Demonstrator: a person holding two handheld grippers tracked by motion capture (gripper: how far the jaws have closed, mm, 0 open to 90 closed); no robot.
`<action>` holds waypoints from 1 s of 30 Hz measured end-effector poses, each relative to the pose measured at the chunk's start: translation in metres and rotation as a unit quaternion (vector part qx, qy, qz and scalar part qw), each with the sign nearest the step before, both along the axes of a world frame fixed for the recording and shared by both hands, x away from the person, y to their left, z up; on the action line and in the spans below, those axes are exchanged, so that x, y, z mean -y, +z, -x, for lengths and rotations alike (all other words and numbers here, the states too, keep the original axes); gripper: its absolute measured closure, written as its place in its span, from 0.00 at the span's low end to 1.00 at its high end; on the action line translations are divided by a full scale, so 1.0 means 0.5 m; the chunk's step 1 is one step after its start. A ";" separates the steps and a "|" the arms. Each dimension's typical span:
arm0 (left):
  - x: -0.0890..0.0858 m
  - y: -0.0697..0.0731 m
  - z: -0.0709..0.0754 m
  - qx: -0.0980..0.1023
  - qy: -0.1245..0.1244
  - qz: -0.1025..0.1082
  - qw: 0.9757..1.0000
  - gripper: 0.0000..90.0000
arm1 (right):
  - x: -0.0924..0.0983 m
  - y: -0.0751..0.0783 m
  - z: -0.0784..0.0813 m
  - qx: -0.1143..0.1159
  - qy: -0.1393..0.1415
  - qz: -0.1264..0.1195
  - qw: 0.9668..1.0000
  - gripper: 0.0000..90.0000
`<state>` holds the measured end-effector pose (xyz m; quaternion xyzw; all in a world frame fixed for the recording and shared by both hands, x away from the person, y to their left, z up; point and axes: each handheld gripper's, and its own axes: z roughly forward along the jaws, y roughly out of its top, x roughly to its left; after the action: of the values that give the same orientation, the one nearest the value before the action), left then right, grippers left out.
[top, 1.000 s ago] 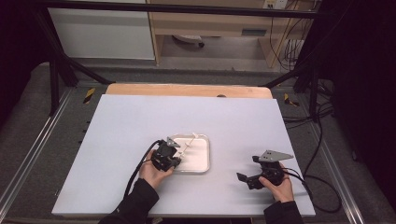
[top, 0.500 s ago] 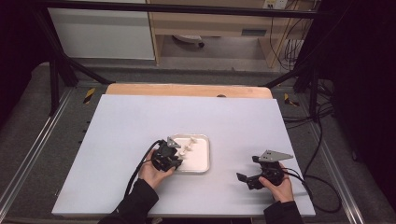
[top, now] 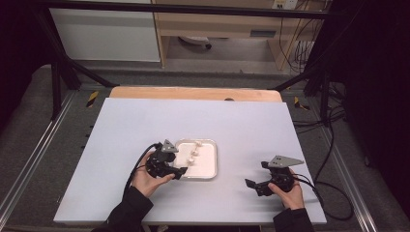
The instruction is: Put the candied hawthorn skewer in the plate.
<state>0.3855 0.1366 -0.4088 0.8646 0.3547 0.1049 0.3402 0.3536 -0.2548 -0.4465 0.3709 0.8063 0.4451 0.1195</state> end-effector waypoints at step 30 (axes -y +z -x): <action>-0.214 -0.049 0.060 0.028 0.062 0.046 0.997 0.11 | -0.001 -0.003 -0.001 -0.010 0.000 0.008 1.000 0.01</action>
<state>0.3553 0.2434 -0.4332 0.8214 0.4020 0.1334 0.3820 0.3539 -0.2542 -0.4481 0.3746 0.8107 0.4352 0.1140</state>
